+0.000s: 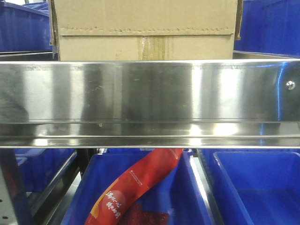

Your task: Stack two boxes on right shelf middle

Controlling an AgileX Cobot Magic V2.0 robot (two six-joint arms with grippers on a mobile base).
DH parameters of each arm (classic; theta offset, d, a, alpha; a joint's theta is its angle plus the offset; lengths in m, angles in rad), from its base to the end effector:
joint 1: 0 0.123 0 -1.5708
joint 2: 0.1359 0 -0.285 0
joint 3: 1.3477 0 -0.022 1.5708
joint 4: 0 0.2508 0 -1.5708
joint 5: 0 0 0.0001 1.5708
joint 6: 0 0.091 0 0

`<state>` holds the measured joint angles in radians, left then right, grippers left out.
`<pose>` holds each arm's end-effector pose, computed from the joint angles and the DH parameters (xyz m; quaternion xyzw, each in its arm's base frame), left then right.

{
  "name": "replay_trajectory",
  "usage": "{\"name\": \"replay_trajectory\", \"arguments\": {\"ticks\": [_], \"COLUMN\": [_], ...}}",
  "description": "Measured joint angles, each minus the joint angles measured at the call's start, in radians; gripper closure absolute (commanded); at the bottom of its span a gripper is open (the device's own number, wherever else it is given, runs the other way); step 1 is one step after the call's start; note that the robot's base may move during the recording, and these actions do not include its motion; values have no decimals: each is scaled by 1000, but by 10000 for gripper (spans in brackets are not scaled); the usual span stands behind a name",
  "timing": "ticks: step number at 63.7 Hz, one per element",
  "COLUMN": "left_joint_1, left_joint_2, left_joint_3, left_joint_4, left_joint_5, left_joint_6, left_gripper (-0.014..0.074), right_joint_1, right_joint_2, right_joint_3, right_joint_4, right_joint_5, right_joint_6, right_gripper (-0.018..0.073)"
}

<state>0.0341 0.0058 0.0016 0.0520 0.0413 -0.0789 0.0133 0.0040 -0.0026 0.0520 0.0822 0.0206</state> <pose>0.0570 0.0021 0.2086 -0.0219 0.6930 0.0033 0.7206 0.0568 0.0011 0.2064 0.0194 0.7055 0.0319 0.7077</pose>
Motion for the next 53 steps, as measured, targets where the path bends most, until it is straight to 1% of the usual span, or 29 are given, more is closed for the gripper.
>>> {"name": "replay_trajectory", "arguments": {"ticks": [53], "left_joint_1": [0], "left_joint_2": [0], "left_joint_3": [0], "left_joint_4": [0], "left_joint_5": [0], "left_joint_6": [0], "left_gripper": [708], "right_joint_1": [0], "right_joint_2": [0], "right_joint_3": [0], "right_joint_4": [0], "right_joint_5": [0], "right_joint_6": [0], "right_gripper": [715]}}
